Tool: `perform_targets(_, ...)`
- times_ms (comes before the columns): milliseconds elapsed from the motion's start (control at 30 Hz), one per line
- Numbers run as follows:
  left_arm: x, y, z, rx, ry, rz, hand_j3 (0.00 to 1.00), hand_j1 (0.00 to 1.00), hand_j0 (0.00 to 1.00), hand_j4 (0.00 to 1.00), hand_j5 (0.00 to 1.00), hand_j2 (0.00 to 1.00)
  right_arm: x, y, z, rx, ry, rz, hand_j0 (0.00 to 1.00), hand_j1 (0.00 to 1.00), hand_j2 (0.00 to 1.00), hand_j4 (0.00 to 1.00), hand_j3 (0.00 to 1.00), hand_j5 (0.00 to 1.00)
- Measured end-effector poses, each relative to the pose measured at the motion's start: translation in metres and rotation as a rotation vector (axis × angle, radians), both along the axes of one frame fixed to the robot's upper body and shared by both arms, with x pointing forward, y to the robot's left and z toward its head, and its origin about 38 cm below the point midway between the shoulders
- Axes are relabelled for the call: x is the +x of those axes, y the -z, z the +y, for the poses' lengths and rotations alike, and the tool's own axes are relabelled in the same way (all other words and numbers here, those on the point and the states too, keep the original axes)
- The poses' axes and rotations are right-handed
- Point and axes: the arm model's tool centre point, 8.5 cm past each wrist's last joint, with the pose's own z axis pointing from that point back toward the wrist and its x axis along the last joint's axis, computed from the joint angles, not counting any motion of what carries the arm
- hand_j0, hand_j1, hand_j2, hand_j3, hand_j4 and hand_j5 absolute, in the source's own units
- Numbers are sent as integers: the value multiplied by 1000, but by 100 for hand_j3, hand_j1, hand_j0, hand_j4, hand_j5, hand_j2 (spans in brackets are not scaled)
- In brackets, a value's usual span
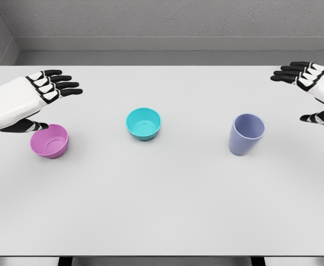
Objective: Stacking bowl and cup with both arms
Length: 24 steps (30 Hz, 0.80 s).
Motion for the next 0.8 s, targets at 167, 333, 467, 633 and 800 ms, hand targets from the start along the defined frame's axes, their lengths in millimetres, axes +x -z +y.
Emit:
perform_targets(167, 0, 3, 0, 5, 1, 11, 100, 100, 100, 100, 100, 100, 3, -9, 1, -3, -4, -24, 100, 100, 100, 100, 100, 100)
perform_targets(333, 9, -21, 16, 97, -24, -6, 100, 100, 100, 100, 100, 100, 9, -24, 3, -45, -13, -46, 100, 100, 100, 100, 100, 100)
perform_targets(467, 10, -20, 25, 258, -34, 117, 100, 100, 100, 100, 100, 100, 12, -22, 5, -154, -23, 15, 100, 100, 100, 100, 100, 100)
perform_targets(633, 7, -23, 24, 273, 1, 208, 100, 100, 100, 100, 100, 100, 15, -16, 9, -266, -39, 80, 100, 100, 100, 100, 100, 100)
perform_targets(800, 4, -17, 20, 244, 36, 269, 100, 100, 100, 100, 100, 100, 17, -6, 12, -277, -49, 143, 100, 100, 100, 100, 100, 100)
